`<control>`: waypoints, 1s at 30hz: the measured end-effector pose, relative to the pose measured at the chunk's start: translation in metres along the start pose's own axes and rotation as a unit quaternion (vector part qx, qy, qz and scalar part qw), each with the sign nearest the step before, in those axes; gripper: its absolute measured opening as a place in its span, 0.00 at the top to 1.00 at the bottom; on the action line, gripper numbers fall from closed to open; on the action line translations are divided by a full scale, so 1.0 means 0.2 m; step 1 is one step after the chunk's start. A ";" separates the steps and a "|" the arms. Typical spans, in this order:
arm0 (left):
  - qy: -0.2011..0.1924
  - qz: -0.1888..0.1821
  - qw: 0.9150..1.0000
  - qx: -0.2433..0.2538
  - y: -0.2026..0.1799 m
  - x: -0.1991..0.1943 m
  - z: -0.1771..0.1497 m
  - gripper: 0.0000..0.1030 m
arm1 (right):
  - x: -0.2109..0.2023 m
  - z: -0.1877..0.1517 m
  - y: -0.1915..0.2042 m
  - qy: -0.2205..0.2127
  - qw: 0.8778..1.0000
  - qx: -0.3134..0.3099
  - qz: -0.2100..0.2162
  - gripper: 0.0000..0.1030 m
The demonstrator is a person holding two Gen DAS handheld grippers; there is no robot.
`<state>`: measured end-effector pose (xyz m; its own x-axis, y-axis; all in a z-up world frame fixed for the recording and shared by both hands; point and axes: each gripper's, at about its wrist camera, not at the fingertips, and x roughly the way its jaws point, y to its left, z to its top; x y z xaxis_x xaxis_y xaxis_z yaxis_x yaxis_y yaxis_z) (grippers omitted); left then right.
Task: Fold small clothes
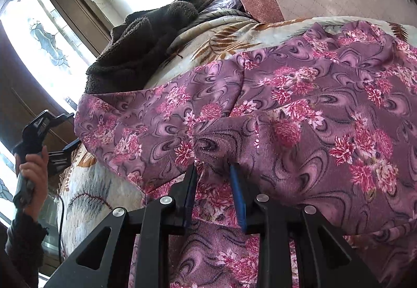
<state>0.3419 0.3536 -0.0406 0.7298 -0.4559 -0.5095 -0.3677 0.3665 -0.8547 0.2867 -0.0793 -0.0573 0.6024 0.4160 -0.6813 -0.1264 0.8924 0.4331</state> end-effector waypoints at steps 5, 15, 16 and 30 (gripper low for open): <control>-0.008 -0.030 0.998 -0.048 0.06 0.09 0.05 0.47 | 0.00 0.00 -0.01 -0.001 1.000 0.005 0.006 0.73; -0.029 -0.036 0.999 0.014 -0.11 -0.03 0.02 0.95 | 0.00 0.01 0.00 0.002 1.000 0.002 0.000 0.73; -0.029 -0.036 0.999 0.020 -0.13 -0.05 0.01 0.95 | 0.00 0.01 0.01 0.004 1.000 0.000 -0.004 0.73; -0.015 -0.023 0.991 0.133 -0.52 -0.19 -0.24 0.96 | -0.46 0.00 -0.28 -0.024 0.995 0.010 -0.091 0.60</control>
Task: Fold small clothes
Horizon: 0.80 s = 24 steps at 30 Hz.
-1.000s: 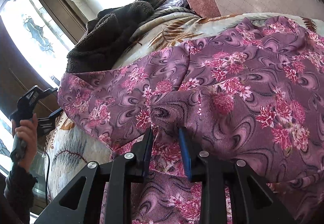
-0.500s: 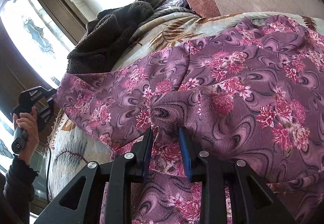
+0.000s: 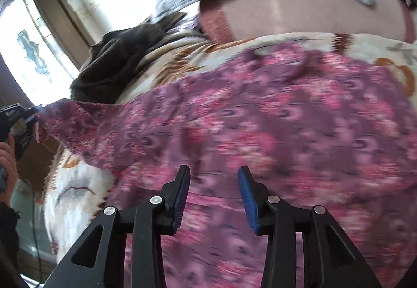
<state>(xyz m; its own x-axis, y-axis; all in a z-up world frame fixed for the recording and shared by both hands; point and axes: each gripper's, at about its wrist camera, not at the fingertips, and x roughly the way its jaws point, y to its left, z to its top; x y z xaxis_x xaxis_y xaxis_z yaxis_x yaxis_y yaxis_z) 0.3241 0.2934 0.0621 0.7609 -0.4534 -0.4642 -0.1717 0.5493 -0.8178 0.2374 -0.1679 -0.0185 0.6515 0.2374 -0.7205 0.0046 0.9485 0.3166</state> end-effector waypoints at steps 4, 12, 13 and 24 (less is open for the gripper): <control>0.015 -0.002 0.999 0.039 -0.18 0.04 -0.10 0.96 | -0.17 -0.02 -0.23 -0.039 0.998 0.015 -0.047 0.59; 0.056 -0.003 0.992 0.114 -0.53 0.17 -0.34 0.96 | -0.19 -0.13 -0.59 -0.058 0.988 0.140 -0.018 0.56; 0.064 -0.005 0.990 0.122 -0.57 0.19 -0.38 0.96 | -0.19 -0.12 -0.59 -0.061 0.988 0.141 -0.015 0.56; 0.171 0.001 0.966 0.192 -0.84 0.58 -0.92 0.95 | -0.19 -0.10 -0.65 -0.055 0.982 0.180 0.019 0.56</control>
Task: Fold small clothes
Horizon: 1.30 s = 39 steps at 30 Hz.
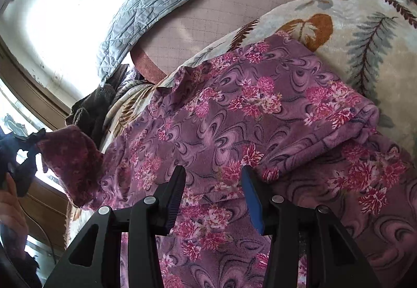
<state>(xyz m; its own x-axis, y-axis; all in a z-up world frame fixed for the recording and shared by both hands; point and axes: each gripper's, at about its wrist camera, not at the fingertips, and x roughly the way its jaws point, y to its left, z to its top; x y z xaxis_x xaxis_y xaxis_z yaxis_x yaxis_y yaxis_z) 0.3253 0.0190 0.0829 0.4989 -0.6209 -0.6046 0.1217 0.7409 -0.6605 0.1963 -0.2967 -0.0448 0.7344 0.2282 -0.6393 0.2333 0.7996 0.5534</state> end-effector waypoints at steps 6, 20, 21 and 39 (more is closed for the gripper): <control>0.078 0.031 0.996 0.016 -0.08 0.38 -0.23 0.95 | 0.01 0.01 -0.01 0.005 1.000 0.004 0.004 0.55; 0.116 -0.022 0.993 -0.017 0.17 0.28 -0.49 0.51 | 0.02 0.00 0.05 0.005 0.999 -0.036 -0.018 0.54; 0.097 -0.030 0.994 -0.027 0.23 0.21 -0.49 0.50 | 0.01 0.00 0.07 0.002 0.999 -0.044 -0.023 0.52; 0.014 -0.047 0.979 -0.197 0.71 0.15 -0.37 0.50 | 0.41 -0.23 0.89 0.032 0.923 -0.370 -0.098 0.40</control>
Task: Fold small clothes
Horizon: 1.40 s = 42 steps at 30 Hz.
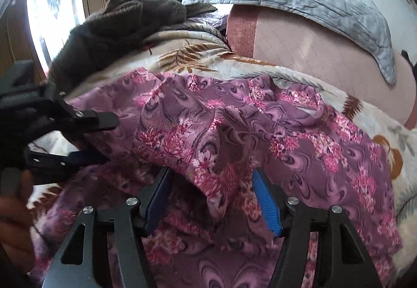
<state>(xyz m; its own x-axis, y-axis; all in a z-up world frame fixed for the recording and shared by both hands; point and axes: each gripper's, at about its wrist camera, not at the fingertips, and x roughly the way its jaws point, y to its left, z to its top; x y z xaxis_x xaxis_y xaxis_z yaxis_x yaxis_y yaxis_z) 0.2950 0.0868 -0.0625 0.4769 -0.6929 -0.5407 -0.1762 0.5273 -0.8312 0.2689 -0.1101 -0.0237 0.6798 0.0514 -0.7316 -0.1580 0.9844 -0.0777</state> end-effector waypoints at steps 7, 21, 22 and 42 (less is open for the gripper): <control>-0.002 0.014 1.000 0.013 -0.02 0.01 0.02 0.50 | -0.05 0.01 -0.24 -0.029 0.992 0.121 0.032 0.87; 0.002 0.041 0.999 0.030 -0.03 0.03 0.00 0.50 | -0.23 -0.46 -1.01 -0.061 0.875 0.473 0.080 0.42; 0.001 0.042 0.999 0.031 -0.04 0.03 0.00 0.50 | -0.22 -0.45 -1.01 -0.058 0.877 0.471 0.079 0.38; -0.002 0.085 0.995 0.057 -0.08 0.03 -0.03 0.50 | -0.31 -0.58 -1.30 -0.055 0.863 0.502 0.016 0.58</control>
<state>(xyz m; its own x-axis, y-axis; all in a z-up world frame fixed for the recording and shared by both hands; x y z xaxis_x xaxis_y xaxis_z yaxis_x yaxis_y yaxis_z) 0.2960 0.0719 -0.0541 0.4526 -0.5869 -0.6713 -0.1561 0.6890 -0.7077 0.1839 -0.3879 -0.0368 0.7591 0.0422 -0.6496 0.4852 0.6285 0.6079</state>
